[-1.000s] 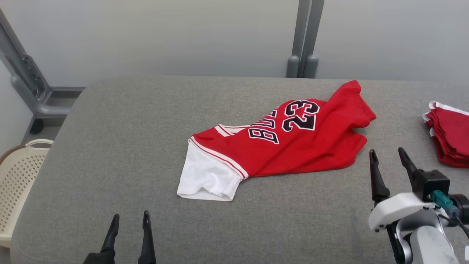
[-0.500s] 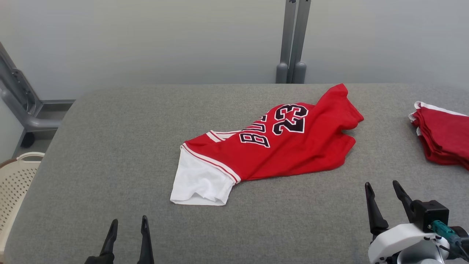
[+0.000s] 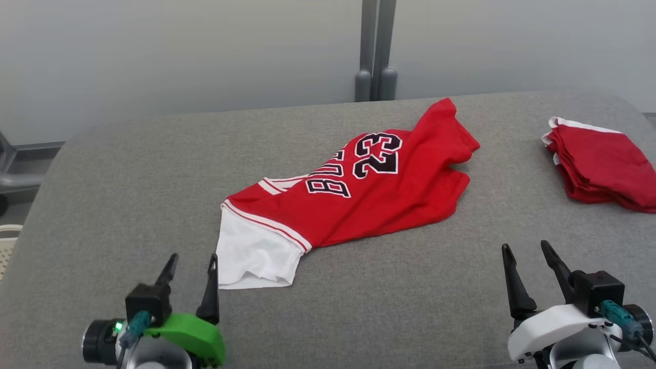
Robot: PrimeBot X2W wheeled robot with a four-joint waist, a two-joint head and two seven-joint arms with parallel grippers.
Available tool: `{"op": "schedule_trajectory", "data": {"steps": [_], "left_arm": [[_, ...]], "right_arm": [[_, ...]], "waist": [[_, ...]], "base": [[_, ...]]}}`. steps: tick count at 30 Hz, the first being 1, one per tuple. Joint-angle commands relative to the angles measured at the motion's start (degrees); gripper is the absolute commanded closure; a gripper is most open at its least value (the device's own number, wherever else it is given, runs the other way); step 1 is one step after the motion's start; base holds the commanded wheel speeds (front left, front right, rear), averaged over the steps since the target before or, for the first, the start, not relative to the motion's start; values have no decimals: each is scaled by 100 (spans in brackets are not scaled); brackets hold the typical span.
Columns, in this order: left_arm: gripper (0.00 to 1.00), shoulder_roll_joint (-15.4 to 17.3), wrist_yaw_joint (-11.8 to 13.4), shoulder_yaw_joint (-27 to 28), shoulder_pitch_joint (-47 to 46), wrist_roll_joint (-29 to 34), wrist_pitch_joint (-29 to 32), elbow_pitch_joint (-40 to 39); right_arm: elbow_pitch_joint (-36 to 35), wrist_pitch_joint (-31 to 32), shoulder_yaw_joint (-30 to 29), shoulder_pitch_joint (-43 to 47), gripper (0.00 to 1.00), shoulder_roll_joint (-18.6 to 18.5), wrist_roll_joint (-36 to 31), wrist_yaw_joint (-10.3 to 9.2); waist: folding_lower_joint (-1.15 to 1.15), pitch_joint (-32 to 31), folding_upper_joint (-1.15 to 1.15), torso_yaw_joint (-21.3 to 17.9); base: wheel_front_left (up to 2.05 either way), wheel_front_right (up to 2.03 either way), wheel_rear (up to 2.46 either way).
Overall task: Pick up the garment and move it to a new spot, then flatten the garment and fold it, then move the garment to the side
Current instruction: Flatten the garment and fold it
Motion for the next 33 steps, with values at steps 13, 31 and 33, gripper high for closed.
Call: {"op": "schedule_trajectory", "data": {"steps": [13,31,33], "left_arm": [[0,777,177,255,-2179,93,1483,1427],[0,1239,-209,-186,-3637,272,2538,2560],[0,1275,-203,-213,-3714,296,2605,2687]], "right_arm": [[-331,39,281,-255,0,-4,40,-5],[-271,-178,398,-533,0,-5,261,-5],[-249,-194,421,-550,0,-5,269,-5]], "waist": [[0,964,0,-1414],[0,1747,0,-1872],[0,1777,0,-1886]], "base": [[0,0,0],[0,0,0],[0,0,0]]}}
